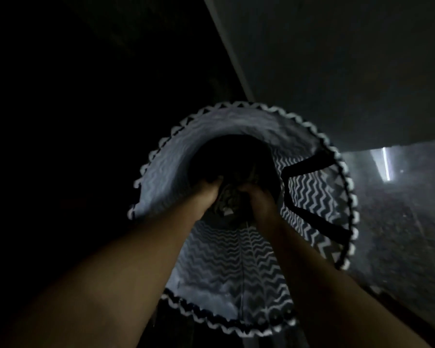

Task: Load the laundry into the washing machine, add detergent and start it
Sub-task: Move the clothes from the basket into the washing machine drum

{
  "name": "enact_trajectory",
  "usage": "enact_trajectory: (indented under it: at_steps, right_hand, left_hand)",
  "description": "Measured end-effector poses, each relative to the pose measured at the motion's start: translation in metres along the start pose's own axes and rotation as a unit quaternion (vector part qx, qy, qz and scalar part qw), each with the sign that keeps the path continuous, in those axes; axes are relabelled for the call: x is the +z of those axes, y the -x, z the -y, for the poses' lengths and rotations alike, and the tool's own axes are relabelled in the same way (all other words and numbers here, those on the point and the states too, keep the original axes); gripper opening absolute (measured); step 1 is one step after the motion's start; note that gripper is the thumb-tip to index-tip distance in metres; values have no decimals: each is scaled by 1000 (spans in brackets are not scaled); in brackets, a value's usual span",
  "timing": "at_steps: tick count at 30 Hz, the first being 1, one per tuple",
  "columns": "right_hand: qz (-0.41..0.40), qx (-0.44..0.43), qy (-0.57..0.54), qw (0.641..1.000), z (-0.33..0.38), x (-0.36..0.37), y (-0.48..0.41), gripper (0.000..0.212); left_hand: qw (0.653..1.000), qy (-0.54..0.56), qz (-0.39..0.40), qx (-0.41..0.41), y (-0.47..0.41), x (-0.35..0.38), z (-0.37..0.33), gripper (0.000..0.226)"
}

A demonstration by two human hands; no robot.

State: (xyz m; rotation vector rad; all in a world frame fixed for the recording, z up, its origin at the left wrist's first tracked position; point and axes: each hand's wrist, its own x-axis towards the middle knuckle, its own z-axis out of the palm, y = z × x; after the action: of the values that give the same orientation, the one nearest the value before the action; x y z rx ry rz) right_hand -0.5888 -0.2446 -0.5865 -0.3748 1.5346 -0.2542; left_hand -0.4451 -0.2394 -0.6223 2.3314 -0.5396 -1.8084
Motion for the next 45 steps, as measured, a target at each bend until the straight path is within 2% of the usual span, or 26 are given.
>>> enact_trajectory:
  at_steps: [3, 6, 8, 11, 13, 15, 18, 19, 21, 23, 25, 26, 29, 32, 34, 36, 39, 41, 45]
  right_hand:
    - [67, 7, -112, 991, 34, 1, 56, 64]
    - [118, -31, -163, 979, 68, -1, 115, 79]
    - [147, -67, -174, 971, 96, -5, 167, 75]
    - [180, -105, -182, 961, 133, -12, 238, 61]
    - [177, -132, -181, 958, 154, -19, 283, 60]
    - [158, -179, -176, 955, 169, -26, 323, 54]
    - [71, -253, -156, 952, 182, -34, 389, 15]
    - [36, -271, -147, 951, 183, -35, 410, 11]
    - [-16, -301, -113, 947, 178, -35, 444, 22]
    - [-47, -315, -87, 944, 171, -28, 480, 51]
    - [-34, -318, -94, 943, 166, -19, 509, 76]
    - [-18, -327, -90, 941, 165, -10, 524, 78]
    - [37, -355, -39, 933, 171, 29, 564, 60]
    - [103, -388, -10, 916, 190, 76, 595, 49]
    - [91, -418, 21, 904, 206, 115, 612, 55]
    - [39, -453, 53, 889, 223, 154, 624, 57]
    - [15, -483, 70, 873, 244, 213, 638, 33]
    - [19, -490, 70, 869, 256, 251, 647, 22]
    - [45, -507, 95, 855, 271, 324, 657, 15]
  left_hand:
    - [991, 105, 45, -70, 71, -21, -36, 57]
    - [970, 188, 115, -105, 135, -42, -73, 59]
    - [965, 208, 133, -87, 173, -57, -98, 56]
    - [970, 177, 152, -64, 222, -79, -137, 49]
    - [972, 166, 159, -49, 267, -93, -159, 45]
    - [969, 170, 176, -20, 312, -105, -181, 36]
    - [966, 174, 185, 42, 385, -128, -202, 29]
    - [965, 171, 189, 67, 407, -137, -207, 27]
    - [954, 185, 203, 118, 446, -153, -217, 25]
    - [937, 190, 235, 177, 486, -172, -224, 27]
    - [918, 191, 261, 231, 523, -194, -228, 33]
    - [909, 190, 270, 256, 541, -207, -229, 36]
    - [880, 191, 295, 318, 585, -251, -225, 35]
    - [860, 209, 304, 351, 621, -305, -217, 19]
    - [850, 223, 292, 378, 638, -349, -207, 17]
    - [840, 237, 252, 418, 648, -394, -195, 29]
    - [829, 220, 156, 489, 651, -471, -166, 48]
    - [833, 200, 99, 507, 649, -518, -144, 46]
    - [854, 185, -3, 485, 637, -595, -92, 33]
